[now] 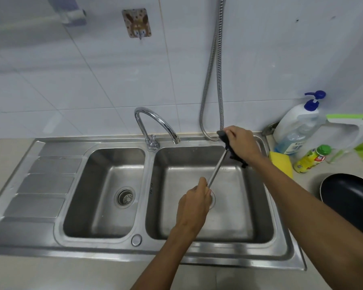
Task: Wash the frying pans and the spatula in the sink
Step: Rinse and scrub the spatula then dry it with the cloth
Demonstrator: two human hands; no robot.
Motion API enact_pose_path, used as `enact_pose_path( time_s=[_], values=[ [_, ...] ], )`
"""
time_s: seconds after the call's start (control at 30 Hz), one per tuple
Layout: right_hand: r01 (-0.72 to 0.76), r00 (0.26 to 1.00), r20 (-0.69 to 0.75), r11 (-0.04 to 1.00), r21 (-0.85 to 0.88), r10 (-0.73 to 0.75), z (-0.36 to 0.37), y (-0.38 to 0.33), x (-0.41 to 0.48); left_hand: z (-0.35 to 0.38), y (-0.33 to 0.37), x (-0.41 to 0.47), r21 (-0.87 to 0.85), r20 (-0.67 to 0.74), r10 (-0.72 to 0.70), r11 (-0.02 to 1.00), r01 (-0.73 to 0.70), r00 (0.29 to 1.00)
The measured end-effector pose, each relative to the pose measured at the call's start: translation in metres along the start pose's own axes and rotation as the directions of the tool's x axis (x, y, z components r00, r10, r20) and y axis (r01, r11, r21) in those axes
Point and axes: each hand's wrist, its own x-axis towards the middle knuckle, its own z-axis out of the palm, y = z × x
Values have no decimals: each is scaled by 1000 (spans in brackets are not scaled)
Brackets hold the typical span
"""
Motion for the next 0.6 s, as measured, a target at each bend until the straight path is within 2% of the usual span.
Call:
enact_pose_path(
  time_s=[0.03,0.07,0.13,0.23,0.37,0.4,0.5,0.57,0.6],
  values=[
    [71,997,-14,997,41,-71,6,-13,-10,-2,-1,5,-26,-15,-9,1000,9,1000],
    [209,978,-23,977,44,-208,14,-26,-25,-3,-3,12,-50,-25,-27,998,25,999],
    [399,917,-1,913,88,-400,32,-45,-56,-5,-5,25,-84,-31,-102,992,99,994],
    [422,884,88,866,267,-458,48,-58,-98,-5,-11,29,-189,-27,-219,959,210,975],
    [595,772,139,782,184,-620,49,-41,-97,3,-13,15,-247,24,-260,934,258,965],
    [598,778,146,792,123,-611,47,-29,-83,4,-11,12,-238,28,-259,936,258,965],
    [459,887,58,888,-31,-457,32,3,-30,-2,5,5,-284,79,-171,941,186,982],
    [447,895,21,891,-85,-447,24,7,-11,-11,19,5,-402,123,-124,901,163,985],
    [452,891,-4,887,-96,-454,22,5,-8,-14,24,8,-486,151,-143,851,200,978]
  ],
)
